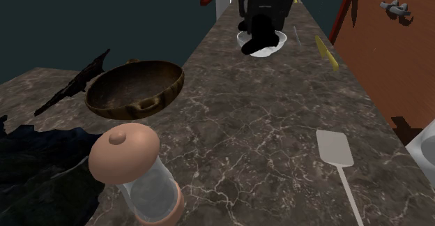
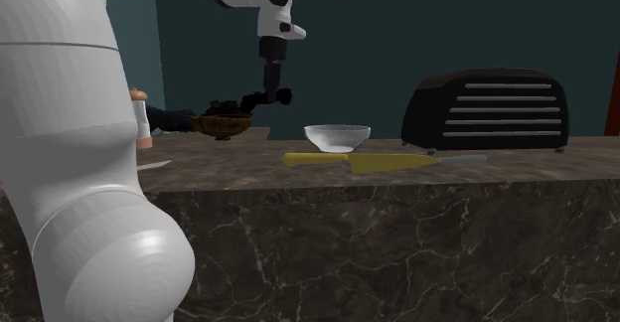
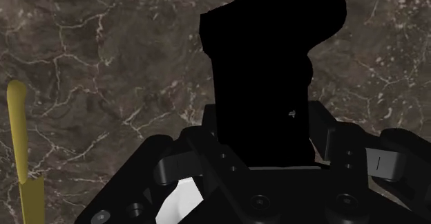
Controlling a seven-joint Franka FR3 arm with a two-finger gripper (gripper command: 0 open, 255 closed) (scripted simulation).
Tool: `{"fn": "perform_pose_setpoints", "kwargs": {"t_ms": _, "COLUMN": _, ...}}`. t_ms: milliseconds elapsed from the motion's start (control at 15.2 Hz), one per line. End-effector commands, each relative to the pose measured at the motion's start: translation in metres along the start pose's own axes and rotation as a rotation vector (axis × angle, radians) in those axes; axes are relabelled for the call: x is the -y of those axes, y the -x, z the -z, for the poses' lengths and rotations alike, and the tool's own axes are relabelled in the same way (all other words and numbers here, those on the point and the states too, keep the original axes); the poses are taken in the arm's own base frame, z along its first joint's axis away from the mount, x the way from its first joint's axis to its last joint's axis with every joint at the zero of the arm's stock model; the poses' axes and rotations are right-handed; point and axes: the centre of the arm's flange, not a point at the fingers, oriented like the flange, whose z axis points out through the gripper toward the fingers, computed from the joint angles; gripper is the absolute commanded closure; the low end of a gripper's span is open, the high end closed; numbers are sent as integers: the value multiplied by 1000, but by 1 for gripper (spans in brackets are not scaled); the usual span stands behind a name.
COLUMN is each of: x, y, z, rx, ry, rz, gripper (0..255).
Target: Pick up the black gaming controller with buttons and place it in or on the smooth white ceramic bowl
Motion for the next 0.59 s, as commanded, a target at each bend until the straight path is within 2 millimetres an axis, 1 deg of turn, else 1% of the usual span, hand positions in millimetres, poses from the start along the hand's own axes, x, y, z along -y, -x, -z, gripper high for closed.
{"fn": "perform_pose_setpoints", "kwargs": {"t_ms": 0, "x": -3, "y": -12, "z": 6, "rx": 0, "ry": 0, "rz": 0, "gripper": 255}}
{"fn": "perform_pose_setpoints", "kwargs": {"t_ms": 528, "x": -33, "y": -113, "z": 13, "rx": 0, "ry": 0, "rz": 0, "gripper": 255}}
